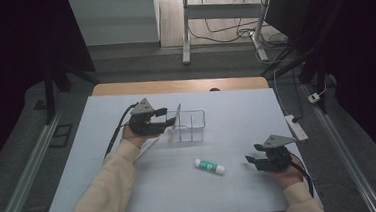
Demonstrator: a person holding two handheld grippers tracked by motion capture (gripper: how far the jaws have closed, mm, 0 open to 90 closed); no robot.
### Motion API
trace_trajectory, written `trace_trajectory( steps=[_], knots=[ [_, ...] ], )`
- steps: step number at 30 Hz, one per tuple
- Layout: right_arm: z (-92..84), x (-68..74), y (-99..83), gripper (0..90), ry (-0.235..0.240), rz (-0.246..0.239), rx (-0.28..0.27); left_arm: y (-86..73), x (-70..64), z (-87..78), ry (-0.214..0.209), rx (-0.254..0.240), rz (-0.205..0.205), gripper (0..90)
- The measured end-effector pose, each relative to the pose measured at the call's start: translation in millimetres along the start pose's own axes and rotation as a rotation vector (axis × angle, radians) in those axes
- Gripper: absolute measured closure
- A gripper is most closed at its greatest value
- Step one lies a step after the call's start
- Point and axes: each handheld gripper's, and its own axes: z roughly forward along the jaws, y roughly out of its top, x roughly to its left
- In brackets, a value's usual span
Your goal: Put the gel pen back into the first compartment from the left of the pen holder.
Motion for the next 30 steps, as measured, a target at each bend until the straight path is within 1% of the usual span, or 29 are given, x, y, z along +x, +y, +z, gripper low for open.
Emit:
trace_trajectory(
  steps=[6,14,16,19,23,26,29,30],
  knots=[
    [-0.1,-0.1,0.1,40.3,0.0,0.002,-0.001,-3.7,0.7,-6.4,0.004,0.017,-0.015,44.2],
    [-0.5,-0.4,0.1,40.3,-0.002,0.001,-0.002,-7.7,-2.5,-15.1,0.017,0.048,-0.021,46.4],
    [-0.7,-0.5,0.1,40.3,-0.002,0.0,-0.001,-9.5,-3.6,-17.5,0.021,0.048,-0.026,46.7],
    [-0.7,-0.5,0.1,40.3,-0.002,0.0,-0.002,-12.8,-4.7,-21.3,0.011,0.048,-0.034,47.0],
    [-0.4,-0.2,0.1,40.3,-0.001,0.001,-0.001,-16.9,-6.9,-27.2,0.017,0.062,-0.025,47.4],
    [-0.5,-0.3,0.2,40.3,-0.001,0.002,-0.002,-20.1,-7.5,-32.7,0.024,0.074,-0.029,47.5],
    [-0.4,-0.2,0.2,40.3,-0.001,0.001,-0.001,-23.2,-7.6,-35.8,0.017,0.077,-0.032,47.1],
    [-0.4,-0.1,0.3,40.3,-0.001,-0.003,-0.001,-26.3,-7.9,-38.3,0.027,0.093,-0.026,47.1]
  ],
)
